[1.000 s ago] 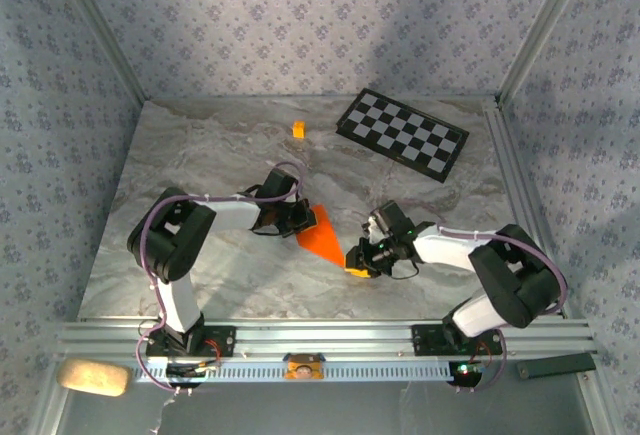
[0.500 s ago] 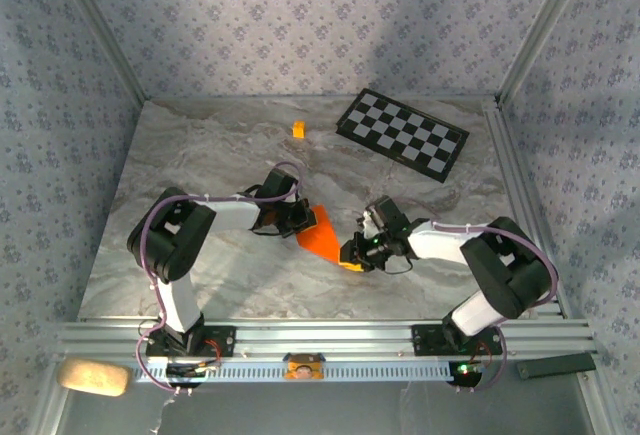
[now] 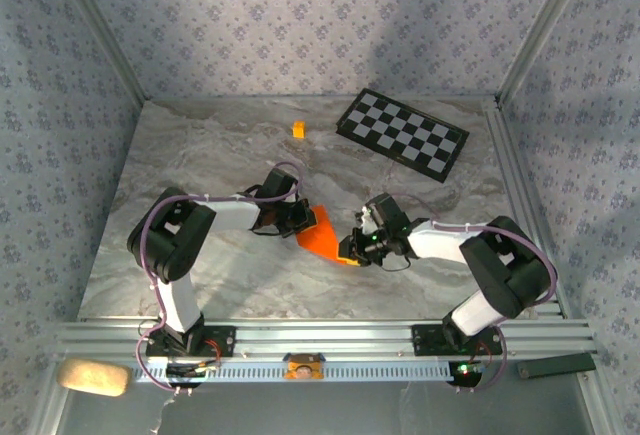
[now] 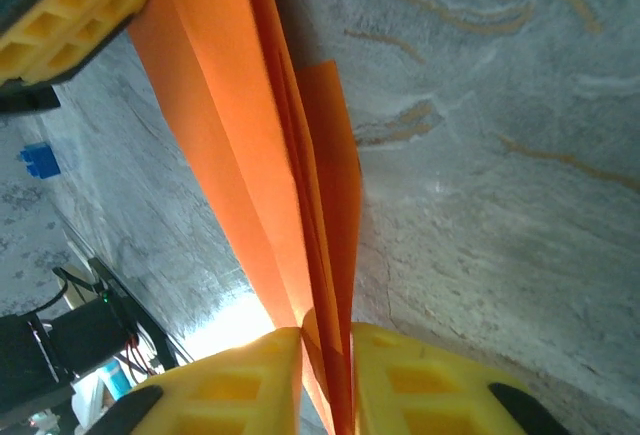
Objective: Fold a paper plane with a square sheet of paper (pick it up from the middle)
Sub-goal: Turn over the paper at the center of the table.
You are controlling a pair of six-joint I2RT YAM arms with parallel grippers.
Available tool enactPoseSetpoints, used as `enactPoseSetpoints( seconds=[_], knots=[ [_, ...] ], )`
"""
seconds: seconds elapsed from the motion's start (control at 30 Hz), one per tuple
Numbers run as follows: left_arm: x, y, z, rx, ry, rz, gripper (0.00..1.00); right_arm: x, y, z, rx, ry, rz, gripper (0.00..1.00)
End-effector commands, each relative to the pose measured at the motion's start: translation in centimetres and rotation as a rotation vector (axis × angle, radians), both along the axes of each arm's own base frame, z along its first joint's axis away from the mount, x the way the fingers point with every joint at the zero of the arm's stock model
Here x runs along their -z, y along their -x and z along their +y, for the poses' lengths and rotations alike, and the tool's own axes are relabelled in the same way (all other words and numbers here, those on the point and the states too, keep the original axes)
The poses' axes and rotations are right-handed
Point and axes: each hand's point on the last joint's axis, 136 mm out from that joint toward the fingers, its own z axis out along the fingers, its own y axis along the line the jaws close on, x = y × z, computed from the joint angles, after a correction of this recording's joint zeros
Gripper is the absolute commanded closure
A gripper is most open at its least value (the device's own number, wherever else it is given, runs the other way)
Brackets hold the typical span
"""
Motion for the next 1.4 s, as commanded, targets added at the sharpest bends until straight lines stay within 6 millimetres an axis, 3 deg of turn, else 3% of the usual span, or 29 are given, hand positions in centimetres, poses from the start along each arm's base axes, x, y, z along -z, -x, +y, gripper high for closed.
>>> enactPoseSetpoints(
  seconds=[0.0,0.37,0.7,1.07,1.37],
  knots=[
    [1.4,0.7,0.8,-0.014,-0.025,0.044,0.94,0.1,-0.4,-0.1,0.004,-0.006,-0.013,0.85],
    [-0.5,0.0,0.3,-0.019,0.008,0.000,0.89,-0.5,-0.3,-0.2,-0.020,-0.032,-0.036,0.99],
    [-4.6,-0.6,0.6,-0.031,0.027,-0.110,0.59,-0.8,-0.8,-0.6,-0.033,-0.020,-0.062,1.00],
    [-6.9,-0.5,1.8,-0.060,-0.003,-0.187,0.56,-3.1,-2.1,-1.9,-0.014,0.033,-0.158,1.00],
    [-8.6,-0.2,4.5,-0.135,-0.051,-0.294,0.56,-7.0,-3.5,-6.1,-0.010,0.267,-0.378,1.00]
  ],
)
